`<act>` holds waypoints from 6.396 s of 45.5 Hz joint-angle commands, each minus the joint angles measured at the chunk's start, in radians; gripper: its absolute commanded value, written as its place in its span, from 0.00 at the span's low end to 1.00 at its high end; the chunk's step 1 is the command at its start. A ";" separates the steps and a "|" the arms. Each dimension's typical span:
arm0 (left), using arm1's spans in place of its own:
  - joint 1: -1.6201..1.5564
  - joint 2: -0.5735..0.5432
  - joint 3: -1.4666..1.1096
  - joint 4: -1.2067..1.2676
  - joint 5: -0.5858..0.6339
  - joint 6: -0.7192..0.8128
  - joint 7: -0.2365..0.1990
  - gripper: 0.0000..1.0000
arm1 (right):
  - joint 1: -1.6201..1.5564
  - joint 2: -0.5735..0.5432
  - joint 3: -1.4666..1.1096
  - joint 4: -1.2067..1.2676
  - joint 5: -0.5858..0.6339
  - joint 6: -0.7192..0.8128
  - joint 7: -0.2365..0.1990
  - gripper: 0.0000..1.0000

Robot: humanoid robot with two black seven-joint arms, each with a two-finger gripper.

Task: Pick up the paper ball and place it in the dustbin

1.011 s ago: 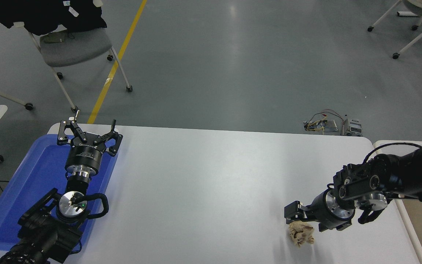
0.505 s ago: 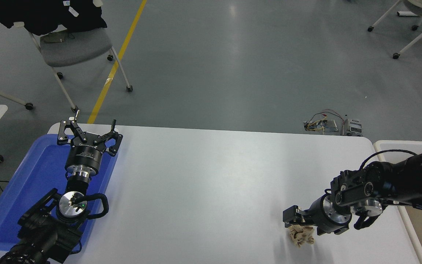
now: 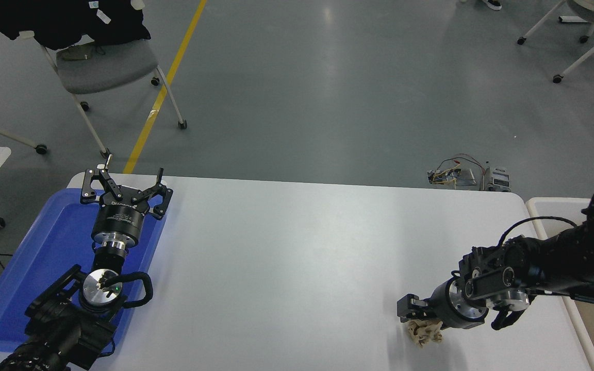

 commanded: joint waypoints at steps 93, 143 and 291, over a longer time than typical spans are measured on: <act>0.000 0.000 0.000 0.000 0.000 0.000 0.000 1.00 | 0.945 -0.243 -0.318 0.255 -0.124 0.452 0.071 0.00; 0.000 0.000 0.000 0.000 0.000 0.000 0.000 1.00 | -0.380 -0.558 0.262 -1.012 -0.134 0.144 0.062 0.00; 0.002 0.000 0.000 0.000 0.000 0.000 0.000 1.00 | -0.460 -0.374 1.971 -0.649 -0.072 -0.071 0.378 1.00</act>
